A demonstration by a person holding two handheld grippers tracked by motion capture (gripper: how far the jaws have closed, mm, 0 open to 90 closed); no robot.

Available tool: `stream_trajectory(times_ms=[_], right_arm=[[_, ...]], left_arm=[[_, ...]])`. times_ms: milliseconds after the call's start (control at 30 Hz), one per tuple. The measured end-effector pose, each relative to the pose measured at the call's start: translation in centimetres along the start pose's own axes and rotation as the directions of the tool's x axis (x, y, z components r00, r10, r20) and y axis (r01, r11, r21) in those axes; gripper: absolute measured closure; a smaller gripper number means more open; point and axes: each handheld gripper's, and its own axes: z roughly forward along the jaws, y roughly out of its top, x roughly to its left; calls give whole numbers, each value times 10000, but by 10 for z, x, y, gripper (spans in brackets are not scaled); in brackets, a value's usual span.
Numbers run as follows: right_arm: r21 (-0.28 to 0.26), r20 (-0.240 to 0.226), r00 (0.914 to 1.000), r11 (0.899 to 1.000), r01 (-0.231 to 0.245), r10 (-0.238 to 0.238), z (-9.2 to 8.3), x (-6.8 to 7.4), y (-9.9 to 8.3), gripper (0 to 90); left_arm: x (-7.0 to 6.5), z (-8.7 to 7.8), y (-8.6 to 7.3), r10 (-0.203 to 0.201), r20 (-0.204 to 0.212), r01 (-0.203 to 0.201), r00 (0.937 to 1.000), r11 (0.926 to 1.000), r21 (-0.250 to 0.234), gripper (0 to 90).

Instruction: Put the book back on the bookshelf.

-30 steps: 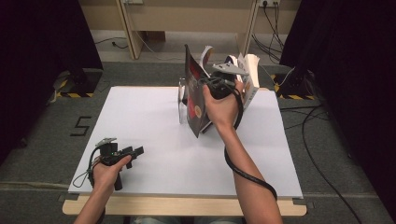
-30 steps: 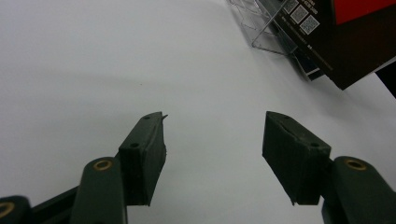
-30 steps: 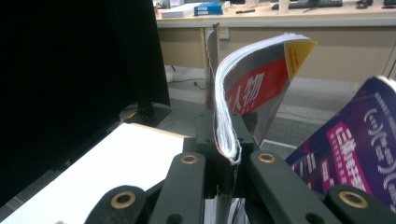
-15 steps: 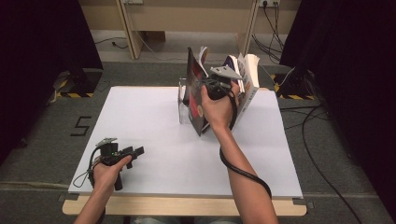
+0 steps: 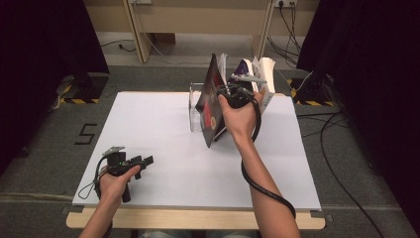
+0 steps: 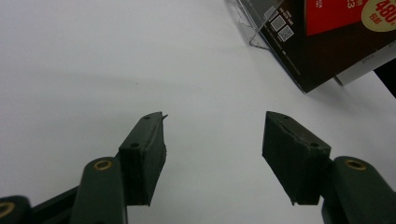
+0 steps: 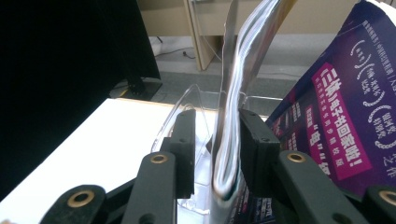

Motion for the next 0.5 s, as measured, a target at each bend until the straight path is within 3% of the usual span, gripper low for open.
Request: stream_trajectory(times_ms=[100, 333, 433, 500], right_arm=[[77, -18, 9999, 9999, -150, 151, 3, -4, 7, 679], [884, 52, 9991, 9952, -416, 413, 23, -10, 23, 698], [1128, 323, 9990, 9930, -342, 308, 29, -13, 24, 784], [1140, 401, 9980, 9921, -525, 482, 30, -12, 23, 851]], left_arm=[[1, 0, 0, -10, -12, 10, 10000, 10000, 25, 386], [2, -1, 0, -43, -1, 43, 10000, 10000, -7, 385], [2, -2, 0, -37, -5, 37, 10000, 10000, -9, 386], [2, -1, 0, -64, -17, 64, 10000, 10000, -9, 386]])
